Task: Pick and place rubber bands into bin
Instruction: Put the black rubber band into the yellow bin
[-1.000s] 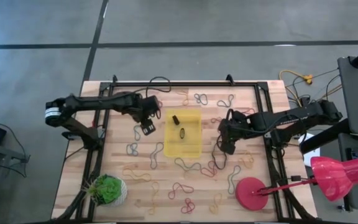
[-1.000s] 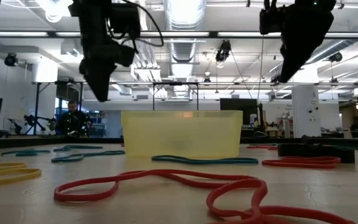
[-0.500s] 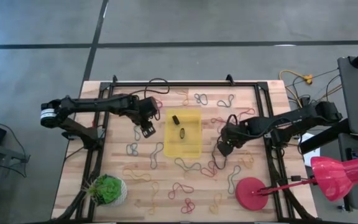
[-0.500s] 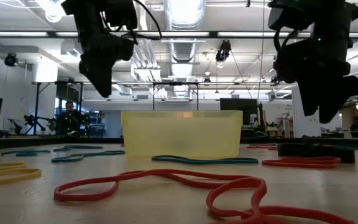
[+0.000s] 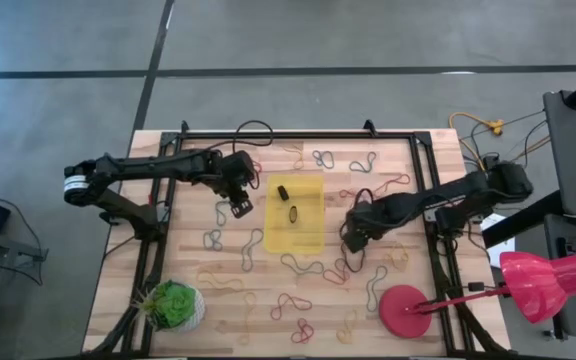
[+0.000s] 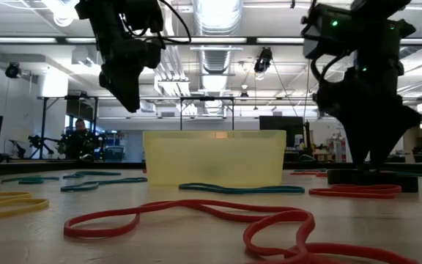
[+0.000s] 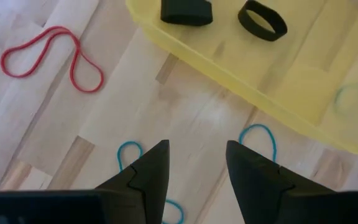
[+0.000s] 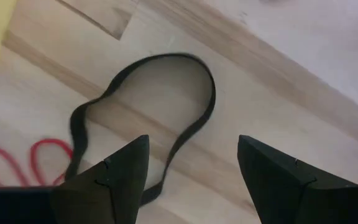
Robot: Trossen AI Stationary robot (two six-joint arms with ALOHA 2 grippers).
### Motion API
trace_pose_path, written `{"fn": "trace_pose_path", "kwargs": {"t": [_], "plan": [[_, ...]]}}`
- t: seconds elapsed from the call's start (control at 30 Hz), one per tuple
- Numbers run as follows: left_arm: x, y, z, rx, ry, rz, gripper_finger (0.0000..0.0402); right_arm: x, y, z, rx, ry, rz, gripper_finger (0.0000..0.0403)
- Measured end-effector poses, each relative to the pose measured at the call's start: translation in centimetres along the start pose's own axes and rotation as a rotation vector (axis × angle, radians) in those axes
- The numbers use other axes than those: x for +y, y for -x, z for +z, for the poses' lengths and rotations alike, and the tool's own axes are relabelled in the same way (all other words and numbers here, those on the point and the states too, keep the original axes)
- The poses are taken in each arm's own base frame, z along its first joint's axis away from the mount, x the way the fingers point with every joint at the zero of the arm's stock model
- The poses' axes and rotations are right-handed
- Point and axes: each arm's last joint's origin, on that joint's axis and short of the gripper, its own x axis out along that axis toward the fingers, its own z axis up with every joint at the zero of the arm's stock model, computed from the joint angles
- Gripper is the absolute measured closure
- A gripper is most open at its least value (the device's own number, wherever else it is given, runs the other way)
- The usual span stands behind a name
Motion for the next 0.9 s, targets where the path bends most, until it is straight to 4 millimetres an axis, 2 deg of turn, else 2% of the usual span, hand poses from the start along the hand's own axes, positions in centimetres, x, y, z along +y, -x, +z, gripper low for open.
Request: {"fn": "trace_pose_path", "kwargs": {"t": [0.27, 0.37, 0.47, 0.73, 0.83, 0.9], "plan": [[0.0, 0.0, 0.0, 0.001, 0.007, 0.0, 0.0259, 1.2, -2.3, 0.6, 0.039, 0.07, -0.116, 0.0174], [0.0, 0.0, 0.0, 0.0, 0.007, 0.001, 0.0259, 1.5, -2.6, 0.7, 0.054, 0.08, -0.11, 0.019], [0.0, 0.0, 0.0, 0.0, 0.007, 0.001, 0.0259, 1.6, -2.6, 0.8, 0.052, 0.097, -0.097, 0.023], [0.0, 0.0, 0.1, -0.007, 0.001, 0.001, 0.0259, 0.8, -3.0, 1.9, 0.033, 0.118, -0.122, 0.0376], [0.0, 0.0, 0.1, -0.008, 0.001, 0.002, 0.0259, 0.7, -2.4, 2.8, 0.007, 0.145, -0.115, 0.0391], [0.0, 0.0, 0.1, -0.008, 0.001, 0.002, 0.0259, 0.9, -1.0, 3.4, -0.025, 0.161, -0.088, 0.0394]]}}
